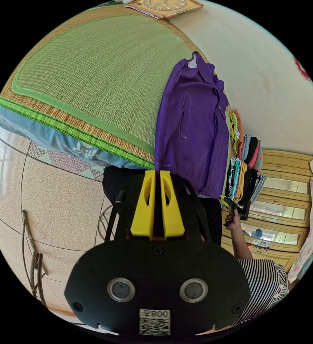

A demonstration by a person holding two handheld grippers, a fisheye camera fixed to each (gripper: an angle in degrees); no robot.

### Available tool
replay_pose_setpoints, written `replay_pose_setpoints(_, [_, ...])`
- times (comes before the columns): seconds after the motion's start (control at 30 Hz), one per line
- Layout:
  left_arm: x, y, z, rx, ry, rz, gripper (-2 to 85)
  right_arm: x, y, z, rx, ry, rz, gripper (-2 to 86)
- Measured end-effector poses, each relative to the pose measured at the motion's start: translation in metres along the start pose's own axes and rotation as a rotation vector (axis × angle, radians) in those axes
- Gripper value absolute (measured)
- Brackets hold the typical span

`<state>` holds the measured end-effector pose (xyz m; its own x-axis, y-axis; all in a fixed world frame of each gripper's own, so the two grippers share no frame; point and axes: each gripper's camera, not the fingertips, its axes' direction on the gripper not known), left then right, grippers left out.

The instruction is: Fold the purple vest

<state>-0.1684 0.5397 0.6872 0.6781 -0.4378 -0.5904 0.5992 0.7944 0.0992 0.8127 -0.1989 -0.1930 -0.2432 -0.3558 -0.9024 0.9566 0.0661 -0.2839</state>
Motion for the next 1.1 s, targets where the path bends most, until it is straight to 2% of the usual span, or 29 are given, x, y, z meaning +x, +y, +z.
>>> replay_pose_setpoints(0.6, [-0.015,0.058,-0.016,0.056,0.045,0.081,2.0,-0.002,0.031,-0.069,0.077,-0.182,-0.031,3.1])
replay_pose_setpoints(1.1, [-0.046,0.15,-0.031,0.12,0.157,0.115,1.8,-0.01,0.093,-0.122,0.125,-0.258,-0.103,3.1])
